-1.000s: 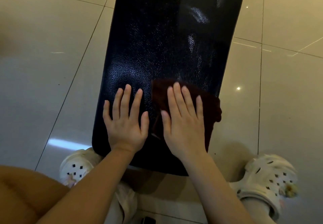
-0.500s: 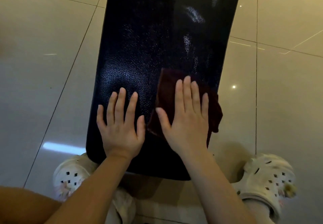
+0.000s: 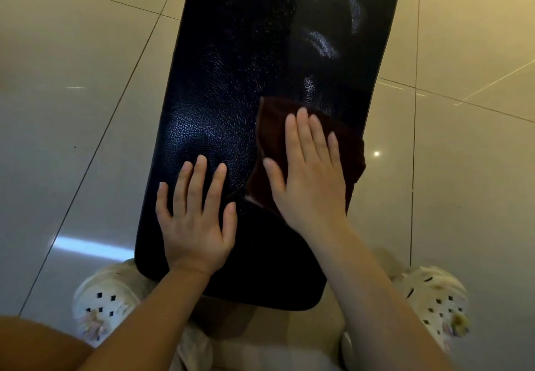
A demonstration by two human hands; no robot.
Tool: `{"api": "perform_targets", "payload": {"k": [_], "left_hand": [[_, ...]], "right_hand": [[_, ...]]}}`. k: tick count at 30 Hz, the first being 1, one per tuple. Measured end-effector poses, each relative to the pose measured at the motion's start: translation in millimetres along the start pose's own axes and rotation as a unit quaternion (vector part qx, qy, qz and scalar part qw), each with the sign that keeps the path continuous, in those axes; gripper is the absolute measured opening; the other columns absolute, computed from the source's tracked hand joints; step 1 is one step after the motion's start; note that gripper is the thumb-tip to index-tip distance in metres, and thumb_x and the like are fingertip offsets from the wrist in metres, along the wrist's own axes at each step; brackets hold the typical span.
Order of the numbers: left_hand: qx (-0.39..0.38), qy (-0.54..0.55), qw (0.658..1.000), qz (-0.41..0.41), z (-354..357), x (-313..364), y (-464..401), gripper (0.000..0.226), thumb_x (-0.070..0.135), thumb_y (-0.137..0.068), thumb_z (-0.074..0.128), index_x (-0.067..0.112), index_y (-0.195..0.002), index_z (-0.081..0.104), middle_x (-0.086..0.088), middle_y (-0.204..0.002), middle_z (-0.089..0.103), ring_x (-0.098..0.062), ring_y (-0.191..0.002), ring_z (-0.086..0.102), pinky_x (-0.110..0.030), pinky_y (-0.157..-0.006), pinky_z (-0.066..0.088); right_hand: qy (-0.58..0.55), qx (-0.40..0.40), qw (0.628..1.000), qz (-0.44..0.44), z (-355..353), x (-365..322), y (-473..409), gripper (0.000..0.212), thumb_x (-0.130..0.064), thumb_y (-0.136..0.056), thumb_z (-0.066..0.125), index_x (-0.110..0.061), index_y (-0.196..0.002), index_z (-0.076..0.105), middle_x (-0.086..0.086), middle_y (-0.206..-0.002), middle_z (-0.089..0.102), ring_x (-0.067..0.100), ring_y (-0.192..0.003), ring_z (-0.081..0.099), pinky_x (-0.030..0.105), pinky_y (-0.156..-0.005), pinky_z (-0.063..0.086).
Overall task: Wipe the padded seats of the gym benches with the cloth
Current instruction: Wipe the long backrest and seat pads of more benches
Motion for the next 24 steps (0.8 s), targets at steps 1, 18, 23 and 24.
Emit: {"api": "perform_targets", "payload": {"k": [1, 18, 23, 24], "left_hand": [[-0.002, 0.001, 1.0, 0.001, 0.1, 0.0, 0.1, 0.055, 0.039, -0.099, 0.032, 0.022, -0.151, 0.029, -0.011, -0.155, 0.033, -0.027, -0.144, 0.027, -0.053, -0.115, 0.017], [-0.011, 0.004, 1.0, -0.001, 0.0, -0.3, -0.9, 0.055, 0.04, -0.098, 0.031, 0.022, -0.151, 0.028, -0.011, -0.155, 0.032, -0.027, -0.144, 0.026, -0.052, -0.116, 0.016], [0.001, 0.001, 1.0, 0.001, 0.4, 0.5, -0.1, 0.052, 0.039, -0.1, 0.029, 0.021, -0.149, 0.033, -0.011, -0.154, 0.035, -0.028, -0.143, 0.029, -0.054, -0.115, 0.019], [0.004, 0.002, 1.0, 0.001, 0.5, 0.4, -0.6, 0.052, 0.04, -0.101, 0.028, 0.021, -0.149, 0.033, -0.011, -0.154, 0.035, -0.028, -0.143, 0.03, -0.055, -0.114, 0.02]], "right_hand": [[-0.003, -0.009, 1.0, 0.006, -4.8, -2.0, -17.7, 0.068, -0.048, -0.102, 0.031, -0.011, -0.156, 0.012, 0.007, -0.164, 0.009, 0.02, -0.151, 0.004, 0.039, -0.122, 0.0], [-0.011, -0.024, 0.999, 0.035, -22.8, -6.5, -50.8, 0.066, -0.052, -0.103, 0.024, -0.016, -0.157, 0.01, 0.002, -0.165, 0.006, 0.016, -0.151, 0.002, 0.039, -0.121, 0.0], [-0.015, -0.006, 0.998, 0.06, -15.3, 3.5, 2.1, 0.065, -0.052, -0.102, 0.025, -0.016, -0.156, 0.018, 0.001, -0.163, 0.015, 0.015, -0.151, 0.009, 0.034, -0.12, 0.003], [-0.016, -0.011, 0.998, 0.061, -13.5, 5.4, 7.3, 0.065, -0.052, -0.101, 0.022, -0.016, -0.155, 0.019, 0.001, -0.163, 0.016, 0.015, -0.151, 0.009, 0.034, -0.12, 0.003]]}}
Point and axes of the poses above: each hand's wrist, its own y-axis away from the middle knuckle, its own z-axis out of the palm, x = y × z, the point moved 2 cm from there along -y, towards the middle knuckle
